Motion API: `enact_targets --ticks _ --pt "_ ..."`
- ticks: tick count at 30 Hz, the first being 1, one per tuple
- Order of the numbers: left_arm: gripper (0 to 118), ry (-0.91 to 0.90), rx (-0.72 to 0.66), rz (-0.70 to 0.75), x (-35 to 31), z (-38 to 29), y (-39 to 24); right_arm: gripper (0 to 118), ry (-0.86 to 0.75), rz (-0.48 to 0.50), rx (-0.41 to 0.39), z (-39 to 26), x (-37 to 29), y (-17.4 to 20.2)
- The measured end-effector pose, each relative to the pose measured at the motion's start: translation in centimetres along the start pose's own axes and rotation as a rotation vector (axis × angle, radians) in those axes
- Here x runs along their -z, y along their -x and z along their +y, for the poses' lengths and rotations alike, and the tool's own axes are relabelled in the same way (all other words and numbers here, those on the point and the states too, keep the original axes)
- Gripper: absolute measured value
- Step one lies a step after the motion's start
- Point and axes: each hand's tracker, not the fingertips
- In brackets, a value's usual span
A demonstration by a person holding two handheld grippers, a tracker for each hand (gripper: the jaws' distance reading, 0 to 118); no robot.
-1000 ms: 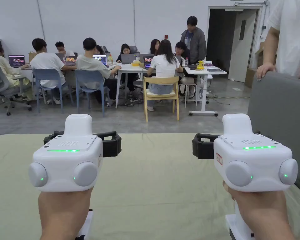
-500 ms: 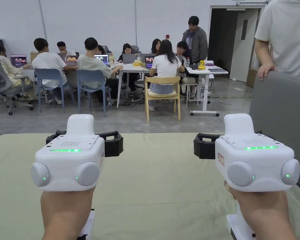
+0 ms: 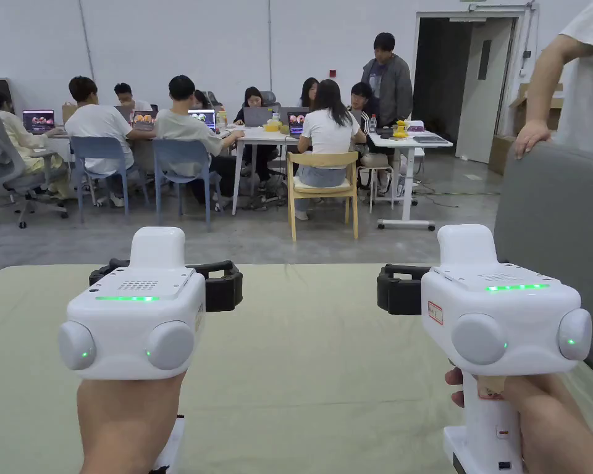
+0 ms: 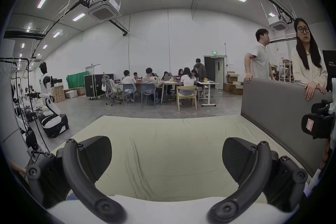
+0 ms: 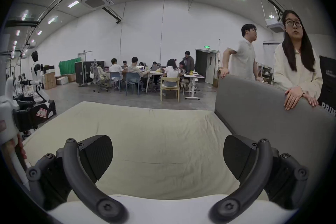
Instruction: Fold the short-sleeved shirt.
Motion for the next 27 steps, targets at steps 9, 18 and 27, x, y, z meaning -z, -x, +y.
enact_targets --ticks 9,18,27 --pt "118 -0.007 0.007 0.003 -0.09 0.26 -0.11 118 0.02 -0.027 0.018 0.3 0.05 -0.14" --pt "118 -0.004 0.01 -0.004 -0.2 0.23 -0.48 118 -0.006 -0.035 0.033 0.54 -0.22 -0.06" --pt "118 0.005 0.0 -0.005 0.0 0.2 -0.45 118 -0.004 -0.054 0.041 0.83 -0.3 -0.31"
